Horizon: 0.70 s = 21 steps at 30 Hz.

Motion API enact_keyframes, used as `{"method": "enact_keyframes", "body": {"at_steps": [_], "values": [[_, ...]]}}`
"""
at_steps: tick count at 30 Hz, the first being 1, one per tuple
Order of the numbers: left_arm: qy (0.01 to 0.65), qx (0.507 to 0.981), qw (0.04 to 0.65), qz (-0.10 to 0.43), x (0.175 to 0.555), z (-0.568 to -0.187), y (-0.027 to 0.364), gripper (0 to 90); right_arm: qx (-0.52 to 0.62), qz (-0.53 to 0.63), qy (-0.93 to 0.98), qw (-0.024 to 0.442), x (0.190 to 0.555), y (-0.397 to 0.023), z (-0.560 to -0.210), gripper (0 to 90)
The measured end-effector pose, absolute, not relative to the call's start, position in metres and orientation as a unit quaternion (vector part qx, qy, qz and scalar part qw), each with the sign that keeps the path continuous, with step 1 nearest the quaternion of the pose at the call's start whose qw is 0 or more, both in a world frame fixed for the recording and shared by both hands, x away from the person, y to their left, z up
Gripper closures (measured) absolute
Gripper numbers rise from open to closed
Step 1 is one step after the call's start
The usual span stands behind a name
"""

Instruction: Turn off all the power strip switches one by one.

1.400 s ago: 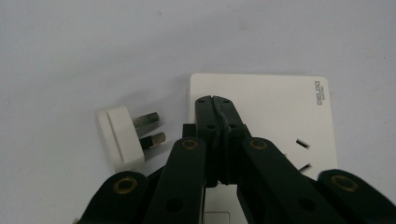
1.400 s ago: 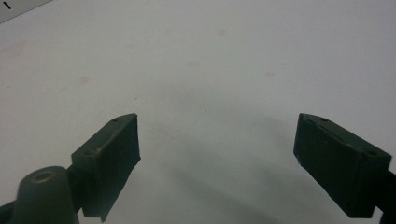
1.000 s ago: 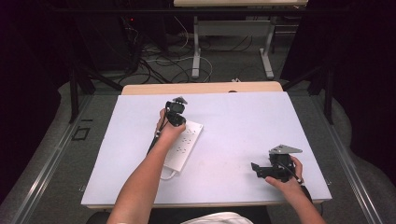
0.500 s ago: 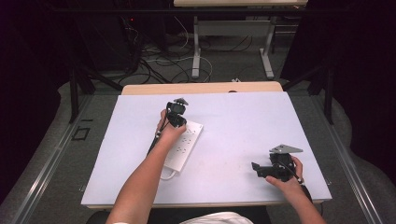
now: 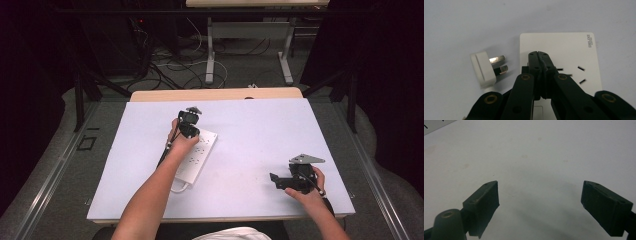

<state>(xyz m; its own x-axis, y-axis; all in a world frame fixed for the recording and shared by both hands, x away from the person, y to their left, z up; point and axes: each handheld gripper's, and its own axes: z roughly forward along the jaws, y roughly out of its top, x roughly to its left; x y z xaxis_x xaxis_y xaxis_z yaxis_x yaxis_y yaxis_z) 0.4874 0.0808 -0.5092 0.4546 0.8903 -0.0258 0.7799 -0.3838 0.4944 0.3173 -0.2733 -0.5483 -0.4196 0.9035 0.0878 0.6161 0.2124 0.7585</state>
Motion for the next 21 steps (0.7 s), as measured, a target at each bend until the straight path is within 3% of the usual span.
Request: {"method": "enact_keyframes", "body": {"at_steps": [21], "values": [[0.474,0.815,0.320,0.091,0.424,-0.490,0.118,83.9,0.493,0.377,0.759,0.198,0.316,-0.270,-0.546,14.3]]}}
